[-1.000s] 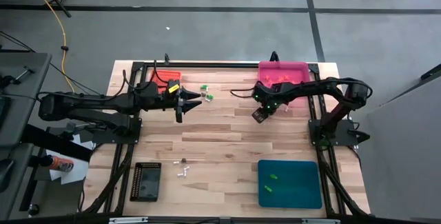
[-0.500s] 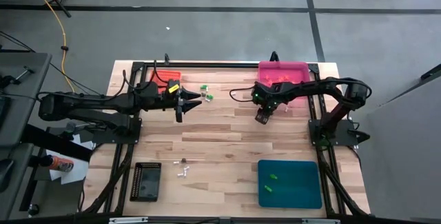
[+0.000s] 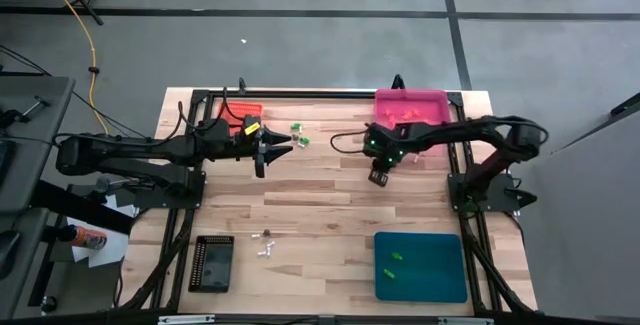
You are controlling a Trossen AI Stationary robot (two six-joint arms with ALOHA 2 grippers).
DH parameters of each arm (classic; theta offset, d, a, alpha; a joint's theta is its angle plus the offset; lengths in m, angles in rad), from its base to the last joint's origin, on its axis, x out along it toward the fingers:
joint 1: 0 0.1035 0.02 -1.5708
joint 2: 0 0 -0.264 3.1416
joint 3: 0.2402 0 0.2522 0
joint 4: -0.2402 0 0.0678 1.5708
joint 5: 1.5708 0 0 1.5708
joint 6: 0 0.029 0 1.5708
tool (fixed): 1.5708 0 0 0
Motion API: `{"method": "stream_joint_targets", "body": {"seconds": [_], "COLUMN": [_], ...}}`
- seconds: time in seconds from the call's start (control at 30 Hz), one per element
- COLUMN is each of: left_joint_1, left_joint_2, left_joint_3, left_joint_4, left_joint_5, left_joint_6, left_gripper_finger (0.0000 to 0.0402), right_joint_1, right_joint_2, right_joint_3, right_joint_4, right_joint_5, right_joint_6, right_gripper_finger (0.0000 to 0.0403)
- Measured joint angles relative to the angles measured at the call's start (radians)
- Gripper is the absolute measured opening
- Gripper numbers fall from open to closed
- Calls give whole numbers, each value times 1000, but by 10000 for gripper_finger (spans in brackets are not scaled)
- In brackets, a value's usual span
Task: Sort Halloween decoration
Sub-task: Put the bottom right green skeleton toy into the blue bin
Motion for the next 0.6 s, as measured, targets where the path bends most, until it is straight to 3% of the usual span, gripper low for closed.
{"method": "stream_joint_targets", "body": {"seconds": [0.27,0.37,0.6], "left_joint_1": [40,60,31], "left_joint_2": [5,5,93], "left_joint_3": [0,0,105], "left_joint_4": [116,172,95], "left_joint_5": [-11,-2,57], "left_joint_6": [0,0,52], "left_gripper_finger": [156,156,156], "right_joint_1": [86,96,140], "right_joint_2": [-198,-227,-238], "right_joint_3": [49,51,51], "right_joint_4": [340,503,728], "right_joint_5": [-46,-38,-49], "right_joint_6": [57,95,92], "right_gripper_finger": [4,5,2]}}
